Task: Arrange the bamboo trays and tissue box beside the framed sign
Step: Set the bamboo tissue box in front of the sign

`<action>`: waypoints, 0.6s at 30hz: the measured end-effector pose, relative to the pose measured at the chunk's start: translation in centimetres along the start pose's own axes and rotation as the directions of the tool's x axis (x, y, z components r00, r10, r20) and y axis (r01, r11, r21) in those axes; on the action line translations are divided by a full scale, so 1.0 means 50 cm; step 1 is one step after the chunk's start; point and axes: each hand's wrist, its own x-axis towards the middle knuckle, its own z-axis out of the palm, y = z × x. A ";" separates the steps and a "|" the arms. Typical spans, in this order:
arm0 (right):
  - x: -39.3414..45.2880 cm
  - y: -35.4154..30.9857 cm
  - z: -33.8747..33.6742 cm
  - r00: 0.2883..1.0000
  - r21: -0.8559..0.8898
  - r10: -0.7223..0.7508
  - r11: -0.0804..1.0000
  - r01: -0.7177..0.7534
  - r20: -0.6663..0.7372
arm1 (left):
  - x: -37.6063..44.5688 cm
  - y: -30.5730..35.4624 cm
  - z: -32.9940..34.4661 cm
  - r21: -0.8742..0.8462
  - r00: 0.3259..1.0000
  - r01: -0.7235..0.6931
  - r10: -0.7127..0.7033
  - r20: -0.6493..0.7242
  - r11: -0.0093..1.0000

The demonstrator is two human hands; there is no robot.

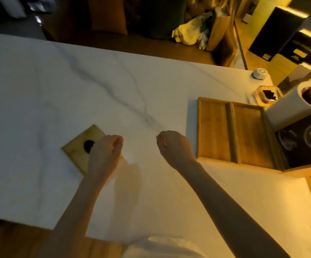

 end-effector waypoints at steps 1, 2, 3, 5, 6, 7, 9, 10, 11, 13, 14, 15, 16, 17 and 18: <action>0.004 -0.026 0.019 1.000 0.022 -0.014 1.000 0.013 0.026 | -0.003 -0.030 -0.017 -0.004 0.999 0.041 -0.041 -0.023 0.999; 0.007 -0.049 0.038 0.998 0.042 -0.020 0.999 0.017 0.059 | -0.007 -0.059 -0.033 -0.006 0.995 0.083 -0.083 -0.046 0.997; 0.007 -0.070 0.058 0.995 0.064 -0.018 0.998 0.011 0.096 | -0.008 -0.089 -0.046 0.014 0.991 0.115 -0.113 -0.073 0.993; 0.005 -0.105 0.100 0.982 0.128 0.014 0.991 -0.038 0.187 | -0.011 -0.146 -0.063 0.092 0.980 0.184 -0.175 -0.095 0.979; 0.003 -0.118 0.119 0.967 0.166 0.033 0.983 -0.076 0.251 | -0.014 -0.171 -0.068 0.111 0.970 0.235 -0.226 -0.084 0.966; 0.000 -0.128 0.137 0.948 0.211 0.044 0.971 -0.116 0.316 | -0.018 -0.191 -0.071 0.102 0.957 0.288 -0.282 -0.067 0.952; -0.004 -0.145 0.164 0.903 0.333 0.056 0.919 -0.213 0.425 | -0.029 -0.221 -0.073 0.024 0.918 0.396 -0.395 -0.036 0.918; -0.004 -0.153 0.173 0.883 0.390 0.069 0.879 -0.274 0.465 | -0.034 -0.234 -0.069 -0.050 0.892 0.450 -0.451 -0.017 0.892; -0.003 -0.159 0.182 0.862 0.438 0.088 0.832 -0.339 0.500 | -0.038 -0.244 -0.066 -0.134 0.862 0.503 -0.506 0.014 0.854; -0.001 -0.173 0.192 0.829 0.499 0.127 0.746 -0.442 0.544 | -0.043 -0.258 -0.059 -0.283 0.825 0.557 -0.560 0.078 0.781; 0.000 -0.181 0.195 0.825 0.519 0.135 0.719 -0.463 0.549 | -0.045 -0.261 -0.055 -0.351 0.829 0.546 -0.550 0.097 0.761; 0.000 -0.188 0.197 0.828 0.531 0.139 0.707 -0.467 0.543 | -0.046 -0.262 -0.051 -0.416 0.839 0.524 -0.536 0.100 0.743; 0.001 -0.193 0.200 0.834 0.534 0.144 0.707 -0.463 0.533 | -0.047 -0.261 -0.050 -0.472 0.848 0.499 -0.521 0.096 0.727; 0.002 -0.196 0.202 0.840 0.530 0.150 0.714 -0.457 0.521 | -0.047 -0.261 -0.048 -0.512 0.855 0.479 -0.510 0.091 0.713; 0.003 -0.198 0.205 0.847 0.527 0.160 0.720 -0.452 0.507 | -0.047 -0.263 -0.048 -0.537 0.858 0.467 -0.506 0.085 0.703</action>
